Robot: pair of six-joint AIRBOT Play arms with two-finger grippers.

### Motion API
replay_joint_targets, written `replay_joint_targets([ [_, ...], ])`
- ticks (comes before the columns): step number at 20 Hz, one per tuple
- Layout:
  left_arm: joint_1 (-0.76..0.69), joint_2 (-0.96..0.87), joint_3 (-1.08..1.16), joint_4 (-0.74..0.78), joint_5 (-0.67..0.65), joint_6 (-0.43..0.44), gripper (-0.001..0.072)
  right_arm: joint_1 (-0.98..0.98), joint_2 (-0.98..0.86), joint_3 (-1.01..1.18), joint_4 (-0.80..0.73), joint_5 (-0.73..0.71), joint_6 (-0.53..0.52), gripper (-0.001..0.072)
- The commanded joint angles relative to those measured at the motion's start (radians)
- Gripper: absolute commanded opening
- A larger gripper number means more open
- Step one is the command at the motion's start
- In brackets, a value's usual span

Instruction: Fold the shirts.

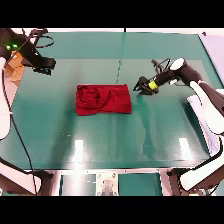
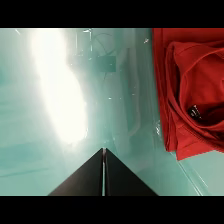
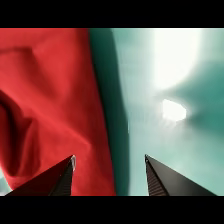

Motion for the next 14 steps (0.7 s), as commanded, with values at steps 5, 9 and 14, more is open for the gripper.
replay_joint_targets([
  [5,0.0,0.001,0.0,-0.002,-0.001,-0.005,0.0019,0.093,-0.09,-0.127,0.349,-0.098,-0.181,0.0425],
  [9,0.0,0.001,0.0,-0.002,-0.002,-0.004,0.0019,0.134,-0.079,-0.048,0.372,-0.068,-0.176,0.0014],
  [14,0.0,0.001,0.0,-0.002,-0.019,-0.004,0.0019,0.012,0.105,0.188,0.372,-0.006,-0.064,0.0013],
])
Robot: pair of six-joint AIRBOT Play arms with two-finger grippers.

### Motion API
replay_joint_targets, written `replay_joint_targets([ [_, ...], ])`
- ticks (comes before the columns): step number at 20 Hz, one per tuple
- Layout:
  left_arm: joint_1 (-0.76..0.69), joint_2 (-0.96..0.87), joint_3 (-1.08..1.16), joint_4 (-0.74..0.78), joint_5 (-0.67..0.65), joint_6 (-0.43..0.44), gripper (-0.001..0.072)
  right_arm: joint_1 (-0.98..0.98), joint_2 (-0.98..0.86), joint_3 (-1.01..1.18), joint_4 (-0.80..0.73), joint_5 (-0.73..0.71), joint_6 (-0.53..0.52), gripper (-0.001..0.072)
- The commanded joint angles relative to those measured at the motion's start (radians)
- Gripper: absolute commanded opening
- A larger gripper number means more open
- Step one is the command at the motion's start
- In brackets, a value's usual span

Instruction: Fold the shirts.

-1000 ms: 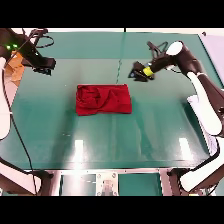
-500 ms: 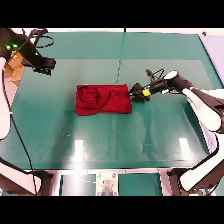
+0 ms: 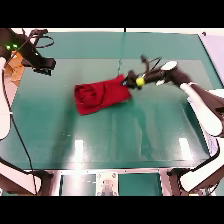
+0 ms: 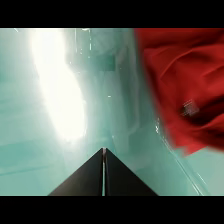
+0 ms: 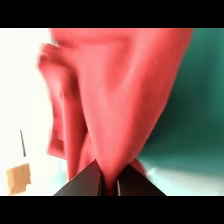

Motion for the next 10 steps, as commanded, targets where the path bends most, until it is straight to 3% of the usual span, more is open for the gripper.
replay_joint_targets([
  [1,0.001,0.001,0.0,0.0,-0.01,0.0,0.0019,-0.117,0.112,0.172,0.016,0.056,0.1,0.0013],
  [5,0.001,0.001,0.0,-0.002,-0.011,0.0,0.0019,-0.395,0.168,0.352,0.016,0.123,0.241,0.0013],
  [10,0.001,0.001,0.0,-0.045,-0.012,0.0,0.0019,-0.769,0.208,0.379,-0.045,0.133,0.385,0.0013],
])
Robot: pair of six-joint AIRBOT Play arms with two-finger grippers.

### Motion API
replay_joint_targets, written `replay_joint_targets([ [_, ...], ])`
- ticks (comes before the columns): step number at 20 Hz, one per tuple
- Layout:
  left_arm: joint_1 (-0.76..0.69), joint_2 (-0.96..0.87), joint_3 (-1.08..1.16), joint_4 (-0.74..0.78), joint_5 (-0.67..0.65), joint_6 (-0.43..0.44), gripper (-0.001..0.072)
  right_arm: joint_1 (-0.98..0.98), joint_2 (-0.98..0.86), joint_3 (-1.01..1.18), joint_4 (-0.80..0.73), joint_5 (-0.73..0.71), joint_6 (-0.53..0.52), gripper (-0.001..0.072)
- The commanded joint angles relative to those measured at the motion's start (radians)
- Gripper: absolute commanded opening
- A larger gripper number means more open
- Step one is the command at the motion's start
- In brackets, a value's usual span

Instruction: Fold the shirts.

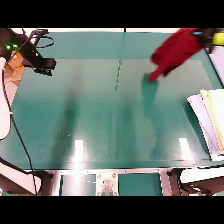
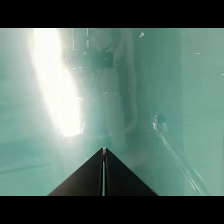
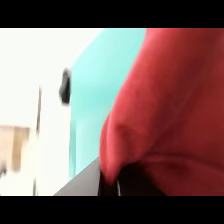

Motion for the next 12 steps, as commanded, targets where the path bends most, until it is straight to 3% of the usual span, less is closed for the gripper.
replay_joint_targets([
  [1,0.0,0.001,0.0,-0.045,0.001,0.0,0.0019,-0.257,0.036,0.03,-0.08,0.028,0.132,0.0013],
  [6,0.0,0.001,0.0,-0.094,0.003,0.0,0.0019,-0.492,0.116,0.029,-0.272,0.165,0.253,0.0013],
  [12,0.0,0.001,0.0,-0.094,-0.009,0.001,0.0019,-0.584,0.239,0.029,-0.577,0.376,0.339,0.0012],
])
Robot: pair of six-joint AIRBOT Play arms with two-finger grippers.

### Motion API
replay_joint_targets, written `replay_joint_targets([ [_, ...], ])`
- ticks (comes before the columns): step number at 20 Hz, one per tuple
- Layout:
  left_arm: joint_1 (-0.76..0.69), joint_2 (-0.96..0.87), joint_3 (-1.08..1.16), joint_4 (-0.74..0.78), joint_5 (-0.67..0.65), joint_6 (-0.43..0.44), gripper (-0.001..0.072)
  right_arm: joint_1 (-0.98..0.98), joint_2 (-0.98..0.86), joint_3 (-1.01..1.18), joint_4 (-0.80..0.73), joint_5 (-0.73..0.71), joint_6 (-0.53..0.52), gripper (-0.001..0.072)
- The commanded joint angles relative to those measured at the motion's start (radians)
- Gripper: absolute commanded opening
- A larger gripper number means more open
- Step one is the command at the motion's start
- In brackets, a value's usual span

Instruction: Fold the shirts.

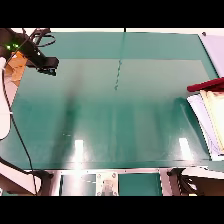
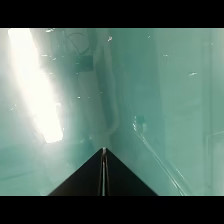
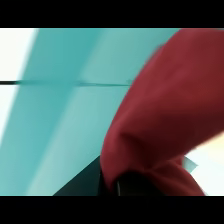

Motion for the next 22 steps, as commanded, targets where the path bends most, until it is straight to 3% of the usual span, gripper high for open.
replay_joint_targets([
  [1,0.001,0.001,0.0,-0.006,-0.016,0.001,0.0019,-0.064,0.072,0.001,-0.196,0.129,0.045,0.0013],
  [5,0.001,0.001,0.0,-0.006,-0.036,0.001,0.0019,-0.075,0.099,0.0,-0.401,0.248,0.027,0.0013],
  [8,0.001,0.001,0.0,-0.006,-0.044,0.001,0.0019,-0.074,0.11,-0.064,-0.521,0.259,-0.022,0.0013],
  [15,0.001,0.001,0.0,-0.011,-0.059,0.001,0.0019,-0.074,0.117,-0.484,-0.739,0.188,-0.057,0.0018],
  [16,0.001,0.001,0.0,-0.011,-0.059,0.001,0.0019,-0.074,0.116,-0.538,-0.75,0.174,-0.058,0.0137],
  [17,0.001,0.001,0.0,-0.013,-0.059,0.003,0.0019,-0.074,0.114,-0.584,-0.763,0.169,-0.058,0.0472],
  [18,0.001,0.001,0.0,-0.018,-0.058,0.009,0.0019,-0.074,0.107,-0.618,-0.768,0.169,-0.076,0.0648],
  [22,0.0,0.001,0.0,-0.036,-0.045,0.027,0.0018,-0.019,0.081,-0.539,-0.665,0.154,-0.082,0.0648],
])
